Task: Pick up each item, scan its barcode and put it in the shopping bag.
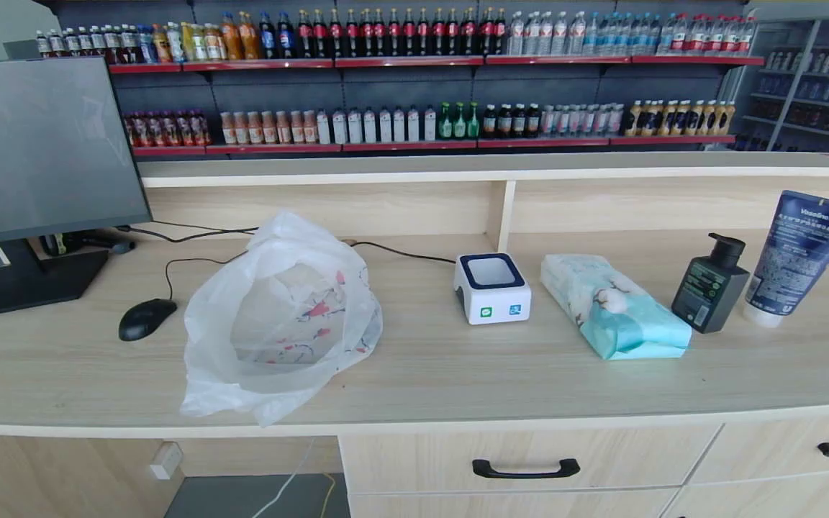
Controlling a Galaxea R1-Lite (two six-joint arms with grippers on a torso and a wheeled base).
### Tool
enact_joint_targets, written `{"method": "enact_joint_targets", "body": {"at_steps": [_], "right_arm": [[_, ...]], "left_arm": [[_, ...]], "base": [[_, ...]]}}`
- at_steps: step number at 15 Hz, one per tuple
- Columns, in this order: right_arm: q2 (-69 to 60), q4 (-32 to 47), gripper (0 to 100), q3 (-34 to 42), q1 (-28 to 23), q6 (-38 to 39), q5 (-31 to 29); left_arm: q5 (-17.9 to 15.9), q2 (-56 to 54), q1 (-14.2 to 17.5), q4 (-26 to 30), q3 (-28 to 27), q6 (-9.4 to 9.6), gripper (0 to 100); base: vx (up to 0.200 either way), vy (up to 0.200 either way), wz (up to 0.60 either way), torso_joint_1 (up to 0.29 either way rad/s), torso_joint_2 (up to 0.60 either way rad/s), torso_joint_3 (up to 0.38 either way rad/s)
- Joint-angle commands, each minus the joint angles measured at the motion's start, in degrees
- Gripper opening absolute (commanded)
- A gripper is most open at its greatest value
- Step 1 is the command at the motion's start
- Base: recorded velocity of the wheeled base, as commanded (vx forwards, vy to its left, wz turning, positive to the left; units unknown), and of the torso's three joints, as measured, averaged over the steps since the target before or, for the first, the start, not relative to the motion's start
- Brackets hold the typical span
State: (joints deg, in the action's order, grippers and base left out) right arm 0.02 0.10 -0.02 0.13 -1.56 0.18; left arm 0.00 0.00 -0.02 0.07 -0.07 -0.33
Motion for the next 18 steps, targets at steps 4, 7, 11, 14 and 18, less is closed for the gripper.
{"method": "enact_joint_targets", "body": {"at_steps": [4, 7, 11, 14, 18], "right_arm": [[0.0, 0.0, 100, -0.1, 0.0, 0.1, 0.0], [0.0, 0.0, 100, -0.1, 0.0, 0.2, 0.1], [0.0, 0.0, 100, 0.0, 0.0, -1.6, 0.3], [0.0, -0.2, 100, -0.2, 0.1, -6.3, 0.4], [0.0, -0.3, 100, -0.1, 0.1, -5.9, 0.8]], "left_arm": [[0.0, 0.0, -0.1, 0.0, 0.0, -0.02, 0], [0.0, 0.0, -0.1, -0.1, 0.0, -0.02, 0], [0.0, 0.0, -0.1, 0.0, 0.0, -0.02, 0], [0.0, 0.0, -0.1, 0.0, 0.0, -0.02, 0], [0.0, 0.0, 0.0, 0.0, 0.0, -0.02, 0]], "base": [[0.000, 0.000, 0.00, 0.000, 0.00, 0.000], [0.000, 0.000, 0.00, 0.000, 0.00, 0.000], [0.000, 0.000, 0.00, 0.000, 0.00, 0.000], [0.000, 0.000, 0.00, 0.000, 0.00, 0.000], [0.000, 0.000, 0.00, 0.000, 0.00, 0.000]]}}
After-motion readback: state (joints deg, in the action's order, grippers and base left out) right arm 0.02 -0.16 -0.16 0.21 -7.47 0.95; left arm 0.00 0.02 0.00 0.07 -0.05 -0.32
